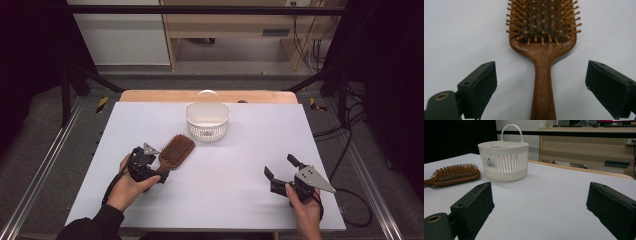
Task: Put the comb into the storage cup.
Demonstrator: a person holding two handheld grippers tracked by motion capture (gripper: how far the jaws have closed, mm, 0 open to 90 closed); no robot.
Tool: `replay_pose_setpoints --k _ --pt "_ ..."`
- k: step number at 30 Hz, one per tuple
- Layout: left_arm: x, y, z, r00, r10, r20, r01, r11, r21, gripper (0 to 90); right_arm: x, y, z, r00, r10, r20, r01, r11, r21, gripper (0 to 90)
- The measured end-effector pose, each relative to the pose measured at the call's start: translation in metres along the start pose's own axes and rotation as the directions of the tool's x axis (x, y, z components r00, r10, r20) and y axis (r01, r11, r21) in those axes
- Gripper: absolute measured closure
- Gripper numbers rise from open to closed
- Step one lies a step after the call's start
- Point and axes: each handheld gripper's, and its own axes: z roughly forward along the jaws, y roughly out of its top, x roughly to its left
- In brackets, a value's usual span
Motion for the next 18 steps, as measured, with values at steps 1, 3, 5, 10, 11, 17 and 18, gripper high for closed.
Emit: replay_pose_setpoints --k 1,3,5,10,11,17,18 --pt "-0.001 0.0 0.0 1.0 -0.001 0.003 0.001 1.0 0.0 9.6 0.0 0.0 0.0 1.0 0.001 0.0 -0.001 1.0 0.0 7.1" --pt "-0.002 0.0 0.002 1.0 -0.001 0.009 0.001 1.0 0.001 8.5 -0.001 0.0 -0.001 1.0 0.004 -0.001 -0.004 1.0 -0.002 7.1" --pt "-0.003 0.0 0.003 0.9999 0.002 0.016 -0.002 1.0 0.006 8.0 -0.001 0.0 -0.001 1.0 0.005 -0.002 -0.005 1.0 -0.001 7.0" --pt "-0.007 0.0 0.006 0.9993 0.032 0.021 -0.033 0.9989 0.033 7.2 0.0 0.0 0.0 1.0 0.001 -0.004 -0.001 1.0 0.001 7.0" --pt "-0.008 -0.001 0.006 0.9991 0.035 0.024 -0.036 0.9988 0.034 7.0 0.001 -0.001 0.001 1.0 -0.003 -0.007 0.003 1.0 0.003 7.0" --pt "-0.009 -0.004 0.01 0.9989 0.025 0.039 -0.026 0.9985 0.047 6.7 0.002 -0.001 0.001 0.9999 -0.009 -0.005 0.009 1.0 0.006 7.0" --pt "-0.009 -0.005 0.011 0.9989 0.026 0.039 -0.028 0.9983 0.05 6.7 0.002 -0.001 0.0 1.0 -0.009 -0.004 0.009 1.0 0.007 7.0"
